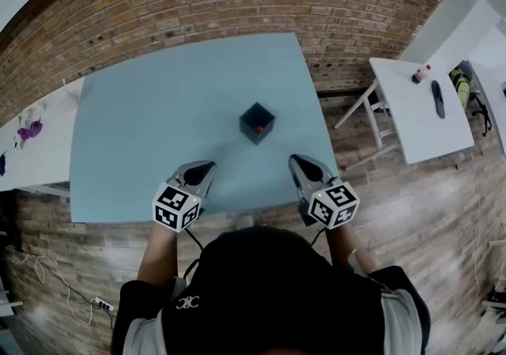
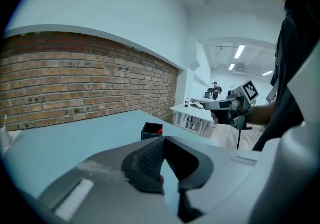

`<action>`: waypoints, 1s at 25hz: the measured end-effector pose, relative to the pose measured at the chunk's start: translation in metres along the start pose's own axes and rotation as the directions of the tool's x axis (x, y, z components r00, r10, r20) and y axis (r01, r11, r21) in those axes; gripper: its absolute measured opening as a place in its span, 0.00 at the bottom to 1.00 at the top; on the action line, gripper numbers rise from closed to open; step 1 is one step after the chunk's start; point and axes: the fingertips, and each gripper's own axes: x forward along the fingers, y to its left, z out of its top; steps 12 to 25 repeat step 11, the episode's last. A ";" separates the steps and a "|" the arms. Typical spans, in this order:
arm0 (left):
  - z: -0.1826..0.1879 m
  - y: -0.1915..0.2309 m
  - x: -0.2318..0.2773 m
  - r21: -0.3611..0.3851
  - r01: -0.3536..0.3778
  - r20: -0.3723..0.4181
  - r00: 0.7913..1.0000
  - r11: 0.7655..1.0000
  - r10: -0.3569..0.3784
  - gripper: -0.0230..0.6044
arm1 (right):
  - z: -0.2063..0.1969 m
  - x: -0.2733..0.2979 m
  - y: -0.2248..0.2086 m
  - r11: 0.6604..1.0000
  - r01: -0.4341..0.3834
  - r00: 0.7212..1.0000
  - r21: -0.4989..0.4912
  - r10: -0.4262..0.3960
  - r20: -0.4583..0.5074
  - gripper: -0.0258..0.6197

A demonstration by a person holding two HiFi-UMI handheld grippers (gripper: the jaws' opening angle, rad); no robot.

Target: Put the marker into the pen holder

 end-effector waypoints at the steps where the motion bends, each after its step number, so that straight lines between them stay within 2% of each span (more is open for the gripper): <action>1: -0.001 -0.001 0.002 0.005 0.004 -0.006 1.000 1.000 -0.004 0.05 | 0.000 -0.001 0.000 1.000 0.001 1.000 -0.003 -0.001 -0.001 0.04; 7: 0.005 -0.008 0.011 0.071 0.023 -0.001 1.000 0.997 -0.023 0.05 | -0.005 -0.007 -0.006 1.000 0.019 1.000 -0.013 -0.020 -0.015 0.04; 25: 0.007 -0.010 0.015 0.075 0.033 0.001 0.999 0.997 -0.034 0.05 | -0.008 -0.011 -0.010 0.999 0.029 0.999 -0.014 -0.030 -0.023 0.04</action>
